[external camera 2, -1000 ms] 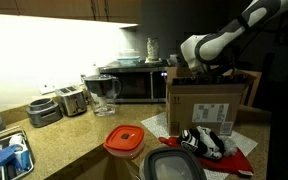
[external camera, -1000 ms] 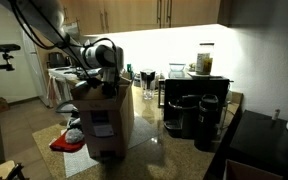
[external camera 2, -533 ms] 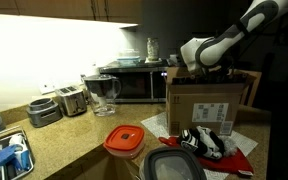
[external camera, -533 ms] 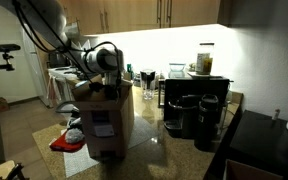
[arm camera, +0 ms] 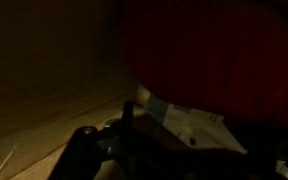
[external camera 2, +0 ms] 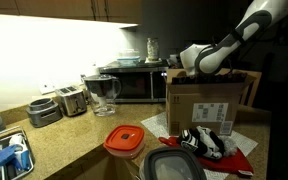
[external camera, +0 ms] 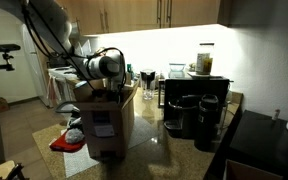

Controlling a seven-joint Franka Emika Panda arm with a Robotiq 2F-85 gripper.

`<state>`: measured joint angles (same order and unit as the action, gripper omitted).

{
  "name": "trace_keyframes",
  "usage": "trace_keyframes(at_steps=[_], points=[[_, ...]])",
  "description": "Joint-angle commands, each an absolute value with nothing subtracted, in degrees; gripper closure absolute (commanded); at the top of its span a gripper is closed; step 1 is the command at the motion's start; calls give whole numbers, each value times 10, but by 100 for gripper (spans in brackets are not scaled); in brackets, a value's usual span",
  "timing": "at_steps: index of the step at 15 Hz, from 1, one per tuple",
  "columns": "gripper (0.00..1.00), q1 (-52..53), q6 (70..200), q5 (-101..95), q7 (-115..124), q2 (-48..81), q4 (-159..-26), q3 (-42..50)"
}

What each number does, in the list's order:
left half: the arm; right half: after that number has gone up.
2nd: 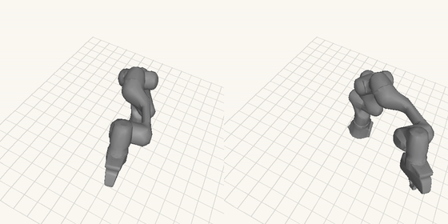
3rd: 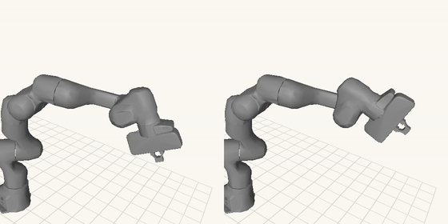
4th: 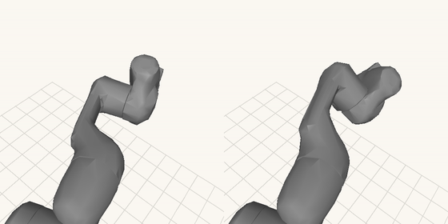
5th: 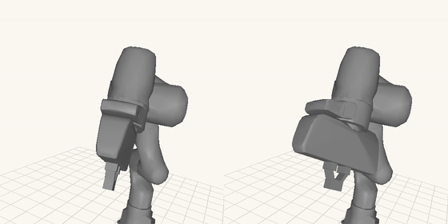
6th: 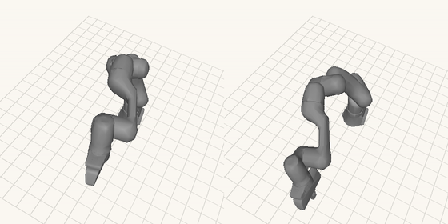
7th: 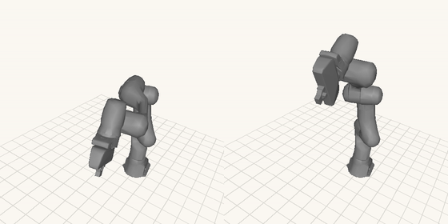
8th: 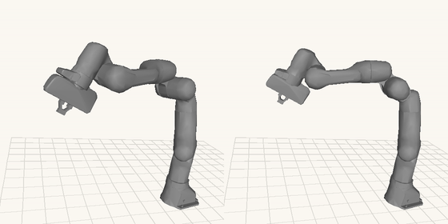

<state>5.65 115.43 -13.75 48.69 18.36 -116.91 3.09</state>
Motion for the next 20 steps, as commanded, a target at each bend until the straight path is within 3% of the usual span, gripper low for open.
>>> trace_keyframes(at_steps=[1, 10, 20], points=[[40, 61, 1180, -145, 502, 186, -1190, 32], [98, 62, 1167, -140, 490, 170, -1193, 31], [100, 56, 1130, -121, 458, 105, -1191, 18]])
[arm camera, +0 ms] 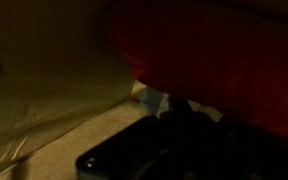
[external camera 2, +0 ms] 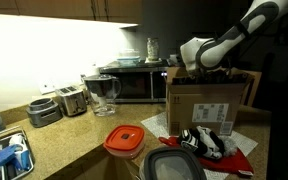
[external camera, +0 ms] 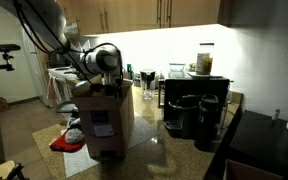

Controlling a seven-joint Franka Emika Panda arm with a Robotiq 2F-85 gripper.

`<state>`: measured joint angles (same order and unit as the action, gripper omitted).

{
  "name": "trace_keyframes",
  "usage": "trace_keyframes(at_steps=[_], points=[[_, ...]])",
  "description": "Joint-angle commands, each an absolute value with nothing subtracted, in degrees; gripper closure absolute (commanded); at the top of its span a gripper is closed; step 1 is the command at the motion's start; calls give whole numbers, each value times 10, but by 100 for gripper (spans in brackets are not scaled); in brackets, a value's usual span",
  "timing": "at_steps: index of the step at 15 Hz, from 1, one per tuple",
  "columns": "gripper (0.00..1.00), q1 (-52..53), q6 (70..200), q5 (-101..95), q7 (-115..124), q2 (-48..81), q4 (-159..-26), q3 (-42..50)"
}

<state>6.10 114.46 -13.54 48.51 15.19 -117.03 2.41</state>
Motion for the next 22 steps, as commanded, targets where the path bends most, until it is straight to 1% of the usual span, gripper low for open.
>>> trace_keyframes(at_steps=[1, 10, 22], points=[[100, 55, 1126, -121, 455, 97, -1190, 17], [100, 44, 1111, -90, 434, 42, -1175, 12], [100, 32, 1118, -7, 409, 15, -1121, 11]])
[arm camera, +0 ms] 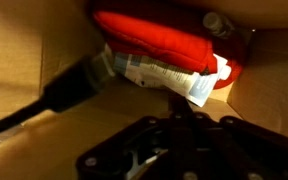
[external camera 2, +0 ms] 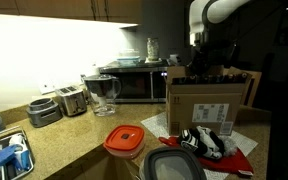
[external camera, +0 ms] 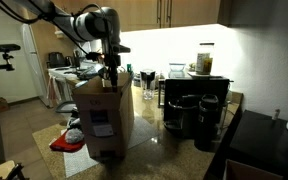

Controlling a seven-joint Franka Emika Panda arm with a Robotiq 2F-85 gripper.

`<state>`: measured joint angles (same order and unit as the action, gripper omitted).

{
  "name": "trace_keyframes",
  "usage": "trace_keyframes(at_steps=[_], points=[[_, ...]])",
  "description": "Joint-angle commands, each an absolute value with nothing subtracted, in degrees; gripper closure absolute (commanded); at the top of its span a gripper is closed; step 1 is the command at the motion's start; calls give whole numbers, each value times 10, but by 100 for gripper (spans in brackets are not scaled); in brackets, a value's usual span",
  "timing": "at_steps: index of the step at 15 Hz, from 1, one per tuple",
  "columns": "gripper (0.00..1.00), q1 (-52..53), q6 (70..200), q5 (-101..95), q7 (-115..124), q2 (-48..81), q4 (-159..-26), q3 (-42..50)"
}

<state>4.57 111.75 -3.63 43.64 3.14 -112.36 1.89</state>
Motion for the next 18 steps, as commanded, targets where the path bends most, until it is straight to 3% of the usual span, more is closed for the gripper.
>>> trace_keyframes(at_steps=[1, 2, 4, 9, 15, 18], points=[[100, 32, 1117, -1, 407, 14, -1117, 11], [100, 32, 1114, 2, 405, 14, -1113, 10], [72, 34, 1113, 2, 403, 17, -1110, 8], [42, 44, 1112, -16, 419, 27, -1141, -6], [4, 69, 1165, -20, 477, -22, -1296, -42], [0, 86, 1195, -24, 521, -49, -1371, -68]])
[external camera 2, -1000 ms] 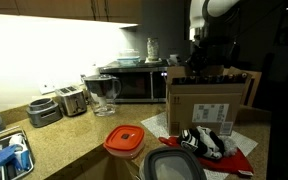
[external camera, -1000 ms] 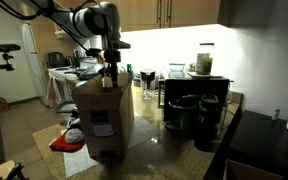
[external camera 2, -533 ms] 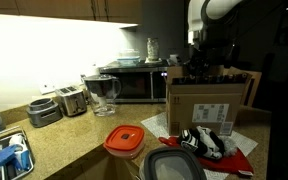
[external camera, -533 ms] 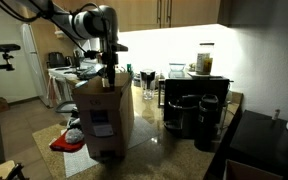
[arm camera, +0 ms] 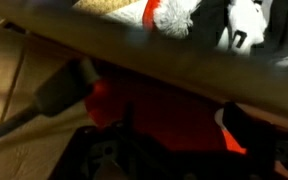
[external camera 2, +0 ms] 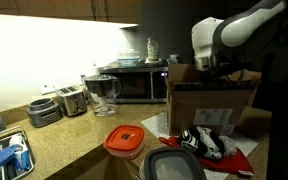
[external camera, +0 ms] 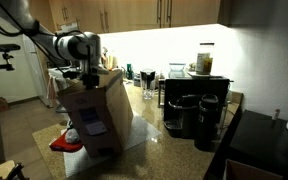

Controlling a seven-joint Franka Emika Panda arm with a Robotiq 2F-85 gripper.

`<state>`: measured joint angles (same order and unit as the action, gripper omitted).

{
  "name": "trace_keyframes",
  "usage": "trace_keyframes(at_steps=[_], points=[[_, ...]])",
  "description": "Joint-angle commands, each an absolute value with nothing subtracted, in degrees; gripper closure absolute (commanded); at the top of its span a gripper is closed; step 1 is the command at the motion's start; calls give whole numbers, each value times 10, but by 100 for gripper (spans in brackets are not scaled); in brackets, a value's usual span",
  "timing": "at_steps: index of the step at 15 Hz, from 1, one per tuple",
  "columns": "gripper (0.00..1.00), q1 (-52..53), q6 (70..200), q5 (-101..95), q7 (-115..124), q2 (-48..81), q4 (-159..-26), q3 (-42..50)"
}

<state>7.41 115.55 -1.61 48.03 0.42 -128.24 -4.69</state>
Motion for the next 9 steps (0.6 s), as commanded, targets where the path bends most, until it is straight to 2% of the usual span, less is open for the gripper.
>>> trace_keyframes(at_steps=[1, 9], points=[[0, 91, 1199, -25, 530, -55, -1386, -77], [0, 108, 1221, -45, 586, -83, -1449, -126]])
